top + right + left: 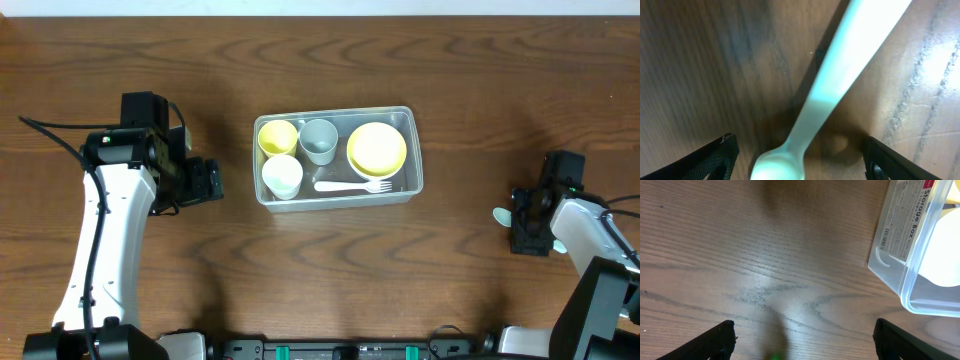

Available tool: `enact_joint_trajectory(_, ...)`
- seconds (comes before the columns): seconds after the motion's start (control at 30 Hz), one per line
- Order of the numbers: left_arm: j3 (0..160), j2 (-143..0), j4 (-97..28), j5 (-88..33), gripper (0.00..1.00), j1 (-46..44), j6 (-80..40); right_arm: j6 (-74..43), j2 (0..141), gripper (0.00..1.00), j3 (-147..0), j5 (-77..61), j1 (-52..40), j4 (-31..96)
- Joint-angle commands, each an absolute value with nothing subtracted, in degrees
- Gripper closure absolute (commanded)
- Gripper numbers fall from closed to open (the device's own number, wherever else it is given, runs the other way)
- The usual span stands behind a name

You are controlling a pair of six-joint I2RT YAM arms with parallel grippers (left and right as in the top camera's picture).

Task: Pack container
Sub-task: 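Lower the right gripper and grasp the light-green spoon handle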

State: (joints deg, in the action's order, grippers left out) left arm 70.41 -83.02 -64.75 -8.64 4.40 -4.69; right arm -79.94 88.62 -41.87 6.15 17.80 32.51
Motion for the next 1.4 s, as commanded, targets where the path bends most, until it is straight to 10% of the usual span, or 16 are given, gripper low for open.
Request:
enact_joint_trajectory(0.0,70.3,-82.3,-65.5,-8.4,0.12,4.6,-4.8,-81.4,91.9,0.19,-41.5,6.6,18.7,33.7)
enact_joint_trajectory(0.5,70.3,-82.3,-65.9,-8.4,0.12,4.6,-4.8,-79.4,98.5,0.17,-41.5,5.7,18.7,34.3)
enact_joint_trajectory(1.37,70.3,-82.3,-65.9,-8.4,0.11,4.6,-4.8,-72.0,98.5,0.93,-41.5,-2.0,18.7,39.6)
